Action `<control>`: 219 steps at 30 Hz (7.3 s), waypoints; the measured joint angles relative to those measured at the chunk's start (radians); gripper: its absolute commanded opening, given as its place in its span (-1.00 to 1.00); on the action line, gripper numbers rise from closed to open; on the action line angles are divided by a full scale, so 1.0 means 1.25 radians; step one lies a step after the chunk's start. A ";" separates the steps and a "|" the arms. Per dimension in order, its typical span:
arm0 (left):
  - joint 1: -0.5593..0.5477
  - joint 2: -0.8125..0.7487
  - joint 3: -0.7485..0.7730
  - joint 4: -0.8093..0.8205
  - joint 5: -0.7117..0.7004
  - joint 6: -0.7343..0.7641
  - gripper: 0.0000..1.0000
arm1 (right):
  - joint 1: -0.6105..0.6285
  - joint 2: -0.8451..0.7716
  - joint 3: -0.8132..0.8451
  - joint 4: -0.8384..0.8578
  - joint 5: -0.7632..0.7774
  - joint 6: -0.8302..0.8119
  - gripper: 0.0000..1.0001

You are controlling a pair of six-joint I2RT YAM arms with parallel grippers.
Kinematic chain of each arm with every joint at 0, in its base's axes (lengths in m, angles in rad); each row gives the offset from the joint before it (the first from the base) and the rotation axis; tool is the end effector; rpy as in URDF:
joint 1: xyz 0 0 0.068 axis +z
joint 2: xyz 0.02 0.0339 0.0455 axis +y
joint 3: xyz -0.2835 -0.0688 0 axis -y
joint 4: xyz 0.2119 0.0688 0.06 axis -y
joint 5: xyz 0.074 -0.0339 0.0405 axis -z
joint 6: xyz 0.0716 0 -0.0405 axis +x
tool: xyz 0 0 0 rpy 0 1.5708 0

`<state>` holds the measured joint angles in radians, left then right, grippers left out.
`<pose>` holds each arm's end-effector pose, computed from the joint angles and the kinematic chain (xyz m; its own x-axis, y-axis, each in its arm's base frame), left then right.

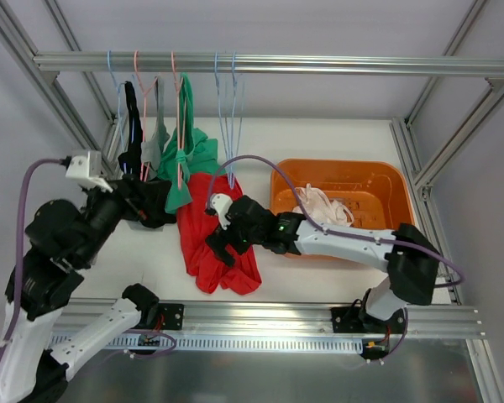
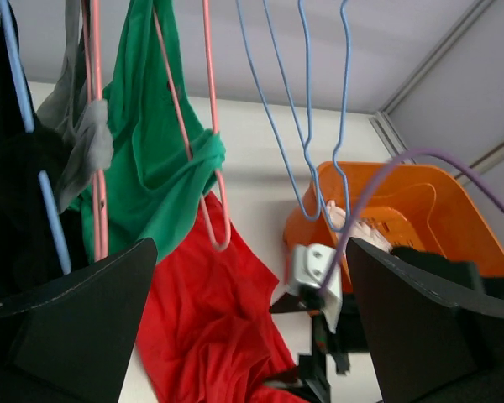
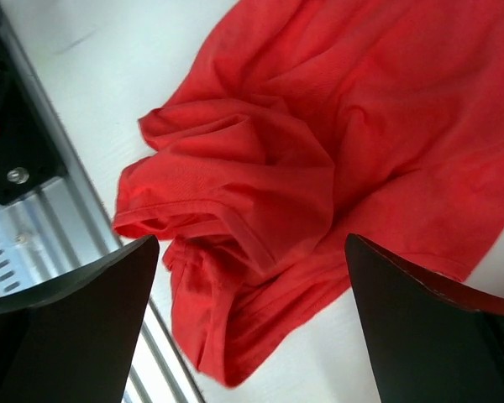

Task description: Remove the tank top from the hanger

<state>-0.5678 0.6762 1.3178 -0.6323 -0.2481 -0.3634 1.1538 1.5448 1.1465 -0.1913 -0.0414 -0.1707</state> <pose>0.0736 -0.0261 0.4671 -0.1044 -0.3421 -0.9338 0.2966 0.8855 -0.3576 0.1399 0.3232 0.2891 -0.0644 -0.5644 -0.8230 -0.9522 0.2814 -0.1185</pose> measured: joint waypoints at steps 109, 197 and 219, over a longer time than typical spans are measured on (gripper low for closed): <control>0.000 -0.304 -0.237 -0.017 -0.164 0.023 0.97 | -0.491 -0.467 -0.029 -0.289 0.384 0.005 -0.99; 0.110 0.539 0.364 -0.015 -0.093 0.211 -1.00 | -0.563 -0.637 -0.114 -0.179 -0.168 0.151 0.83; 0.110 0.130 0.081 -0.035 0.174 0.128 -1.00 | -0.472 -0.541 -0.056 -0.081 -0.458 0.151 0.82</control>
<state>-0.4301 0.8383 1.4185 -0.6758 -0.0307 -0.2039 0.5632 0.8688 1.0760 -0.2924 -0.6144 0.0181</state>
